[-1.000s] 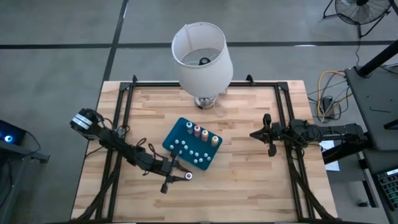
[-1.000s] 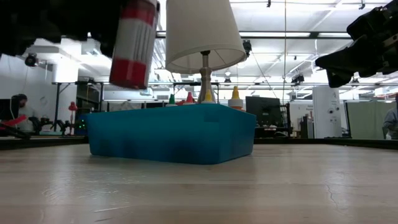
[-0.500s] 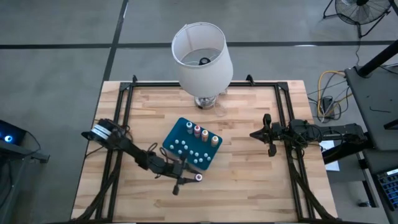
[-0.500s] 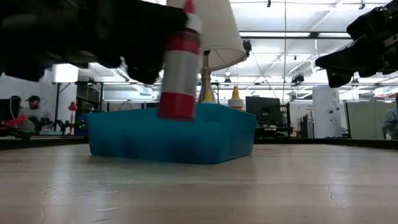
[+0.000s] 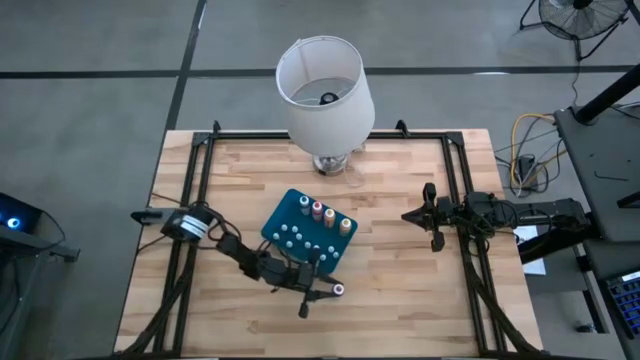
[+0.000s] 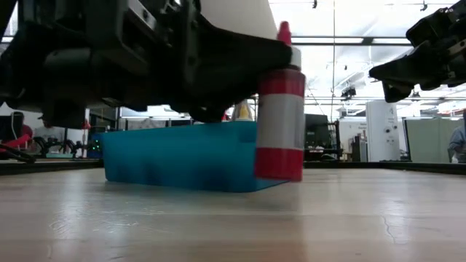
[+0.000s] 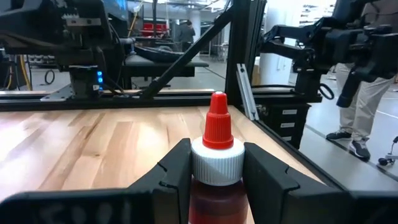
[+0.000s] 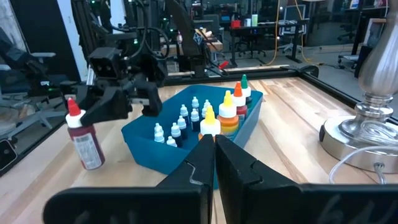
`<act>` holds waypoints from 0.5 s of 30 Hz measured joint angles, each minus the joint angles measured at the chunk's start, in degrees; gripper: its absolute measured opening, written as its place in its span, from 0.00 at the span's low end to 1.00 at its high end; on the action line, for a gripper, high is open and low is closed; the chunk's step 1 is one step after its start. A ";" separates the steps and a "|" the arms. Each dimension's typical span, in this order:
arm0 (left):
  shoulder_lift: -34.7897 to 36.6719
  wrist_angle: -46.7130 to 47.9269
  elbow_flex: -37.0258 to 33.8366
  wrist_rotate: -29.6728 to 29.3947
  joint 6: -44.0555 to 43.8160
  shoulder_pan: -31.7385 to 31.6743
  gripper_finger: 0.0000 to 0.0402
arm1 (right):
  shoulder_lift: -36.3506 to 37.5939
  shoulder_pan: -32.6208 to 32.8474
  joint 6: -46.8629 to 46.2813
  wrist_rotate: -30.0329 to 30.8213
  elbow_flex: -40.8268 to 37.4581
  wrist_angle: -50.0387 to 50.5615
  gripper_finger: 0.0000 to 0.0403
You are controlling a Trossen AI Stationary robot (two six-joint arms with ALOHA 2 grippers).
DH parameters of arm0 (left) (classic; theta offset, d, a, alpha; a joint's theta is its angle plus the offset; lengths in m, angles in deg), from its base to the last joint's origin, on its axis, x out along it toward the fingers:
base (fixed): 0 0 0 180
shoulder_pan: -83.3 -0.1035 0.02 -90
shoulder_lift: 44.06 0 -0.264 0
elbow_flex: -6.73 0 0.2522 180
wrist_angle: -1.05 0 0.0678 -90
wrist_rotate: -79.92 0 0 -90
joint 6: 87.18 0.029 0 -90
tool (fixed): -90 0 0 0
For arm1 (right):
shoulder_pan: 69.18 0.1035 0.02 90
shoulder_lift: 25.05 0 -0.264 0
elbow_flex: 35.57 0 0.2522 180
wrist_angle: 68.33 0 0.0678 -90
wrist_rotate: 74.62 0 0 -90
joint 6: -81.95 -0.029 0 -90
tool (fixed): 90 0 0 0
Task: Pick & Place food coloring
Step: Put the large red food coloring bottle into the blue container
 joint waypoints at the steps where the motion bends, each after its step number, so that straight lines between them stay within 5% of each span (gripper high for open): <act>1: -0.50 0.00 0.45 0.00 0.00 -0.11 0.23 | 0.00 -0.02 0.00 0.00 0.00 -0.02 0.02; 15: -4.26 -0.26 4.74 0.00 -0.07 -1.73 0.23 | -0.04 0.00 0.00 -0.01 0.00 -0.01 0.02</act>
